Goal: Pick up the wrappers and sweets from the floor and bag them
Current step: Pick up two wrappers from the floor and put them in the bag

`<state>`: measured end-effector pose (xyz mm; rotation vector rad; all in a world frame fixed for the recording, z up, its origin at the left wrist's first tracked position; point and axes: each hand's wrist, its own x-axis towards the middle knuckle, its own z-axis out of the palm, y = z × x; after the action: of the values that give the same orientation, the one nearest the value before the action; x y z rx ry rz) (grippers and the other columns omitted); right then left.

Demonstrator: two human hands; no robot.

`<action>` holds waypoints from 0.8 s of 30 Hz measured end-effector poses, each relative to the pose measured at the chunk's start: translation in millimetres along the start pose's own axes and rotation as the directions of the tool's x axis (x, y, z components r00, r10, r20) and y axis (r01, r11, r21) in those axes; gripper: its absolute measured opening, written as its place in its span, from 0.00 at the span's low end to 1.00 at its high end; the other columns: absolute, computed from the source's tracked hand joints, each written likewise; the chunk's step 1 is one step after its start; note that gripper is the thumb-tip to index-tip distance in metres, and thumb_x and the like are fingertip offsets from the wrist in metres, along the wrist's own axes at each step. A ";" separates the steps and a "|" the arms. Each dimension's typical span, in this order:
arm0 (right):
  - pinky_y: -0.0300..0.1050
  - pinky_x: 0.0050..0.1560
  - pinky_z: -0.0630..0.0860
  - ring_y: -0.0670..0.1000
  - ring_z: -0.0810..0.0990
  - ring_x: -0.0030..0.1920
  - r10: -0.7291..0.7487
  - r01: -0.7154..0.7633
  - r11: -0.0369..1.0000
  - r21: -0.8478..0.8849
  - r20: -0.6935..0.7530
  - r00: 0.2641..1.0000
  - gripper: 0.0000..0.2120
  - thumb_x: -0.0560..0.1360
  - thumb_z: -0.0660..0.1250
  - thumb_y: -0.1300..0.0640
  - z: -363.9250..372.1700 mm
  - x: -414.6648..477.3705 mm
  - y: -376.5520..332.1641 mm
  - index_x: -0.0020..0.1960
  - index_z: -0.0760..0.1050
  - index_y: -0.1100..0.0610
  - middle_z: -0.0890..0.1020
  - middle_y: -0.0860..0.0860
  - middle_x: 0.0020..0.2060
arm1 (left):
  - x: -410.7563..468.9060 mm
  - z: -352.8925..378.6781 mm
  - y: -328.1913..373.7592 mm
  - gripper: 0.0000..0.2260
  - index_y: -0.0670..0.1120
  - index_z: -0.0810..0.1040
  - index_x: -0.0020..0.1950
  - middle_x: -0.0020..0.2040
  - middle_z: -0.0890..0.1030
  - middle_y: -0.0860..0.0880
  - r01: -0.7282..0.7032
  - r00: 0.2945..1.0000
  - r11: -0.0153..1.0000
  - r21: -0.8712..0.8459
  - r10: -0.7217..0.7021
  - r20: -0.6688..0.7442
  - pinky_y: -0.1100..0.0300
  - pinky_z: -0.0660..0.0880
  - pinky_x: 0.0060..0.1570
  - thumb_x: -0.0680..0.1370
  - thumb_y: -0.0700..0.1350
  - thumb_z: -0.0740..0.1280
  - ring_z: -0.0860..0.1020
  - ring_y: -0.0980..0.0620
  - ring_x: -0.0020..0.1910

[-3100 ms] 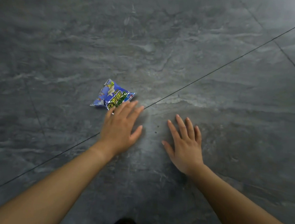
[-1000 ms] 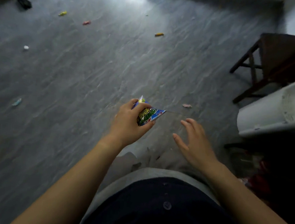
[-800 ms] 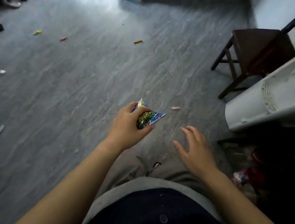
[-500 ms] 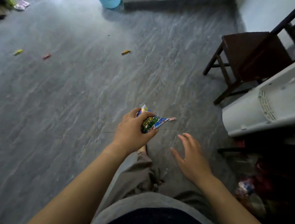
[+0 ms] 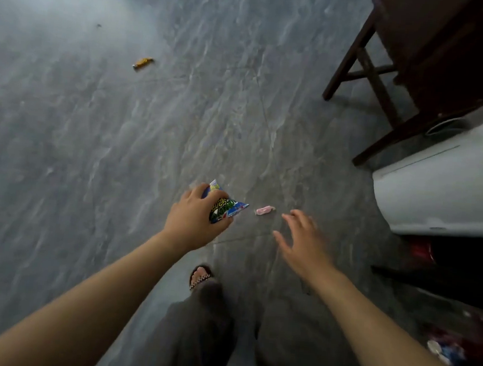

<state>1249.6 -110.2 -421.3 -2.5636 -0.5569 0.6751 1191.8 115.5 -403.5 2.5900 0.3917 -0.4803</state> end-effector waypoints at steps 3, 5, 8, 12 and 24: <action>0.51 0.63 0.67 0.62 0.72 0.60 -0.049 0.050 0.999 -0.007 0.024 0.998 0.17 0.72 0.68 0.56 91.5 76.9 73.8 0.60 0.74 0.60 0.76 0.59 0.59 | 83.8 105.8 -44.4 0.20 0.58 0.69 0.62 0.67 0.68 0.47 -0.004 1.000 0.999 0.042 0.003 0.029 0.46 0.72 0.56 0.72 0.60 0.65 0.69 0.42 0.62; 0.56 0.58 0.71 0.64 0.75 0.55 -0.085 0.085 0.996 -0.021 0.012 0.996 0.15 0.71 0.66 0.54 156.0 121.8 119.6 0.55 0.77 0.59 0.78 0.61 0.55 | 131.0 172.8 -74.3 0.21 0.58 0.69 0.63 0.69 0.66 0.46 -0.030 0.998 0.996 0.086 0.025 0.054 0.46 0.70 0.58 0.72 0.59 0.66 0.67 0.42 0.64; 0.54 0.50 0.78 0.61 0.79 0.49 -0.136 0.136 0.991 0.004 0.013 0.991 0.17 0.72 0.58 0.48 240.4 184.8 179.6 0.49 0.78 0.57 0.80 0.57 0.49 | 189.5 258.2 -118.7 0.23 0.58 0.68 0.65 0.72 0.63 0.45 -0.114 0.993 0.978 0.173 0.108 0.045 0.46 0.66 0.62 0.72 0.59 0.66 0.64 0.42 0.67; 0.54 0.51 0.76 0.57 0.77 0.54 -0.259 0.267 0.958 -0.102 0.086 0.962 0.13 0.69 0.68 0.51 313.1 237.2 226.8 0.52 0.77 0.54 0.79 0.54 0.53 | 236.3 334.0 -167.1 0.24 0.57 0.69 0.65 0.72 0.64 0.42 -0.165 0.986 0.963 0.213 0.163 0.026 0.45 0.67 0.61 0.71 0.61 0.63 0.66 0.40 0.67; 0.53 0.40 0.76 0.59 0.76 0.44 -0.170 0.169 0.975 -0.146 0.007 0.985 0.14 0.68 0.72 0.56 346.2 217.5 261.3 0.51 0.75 0.57 0.76 0.55 0.46 | 217.2 380.5 -193.2 0.31 0.63 0.64 0.66 0.74 0.59 0.46 -0.081 0.995 0.986 0.146 0.072 0.069 0.45 0.67 0.60 0.65 0.72 0.53 0.64 0.41 0.68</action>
<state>1307.8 -119.3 -902.9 -2.6114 -0.8417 0.5872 1218.3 130.3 -881.4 2.7131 0.2419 -0.5838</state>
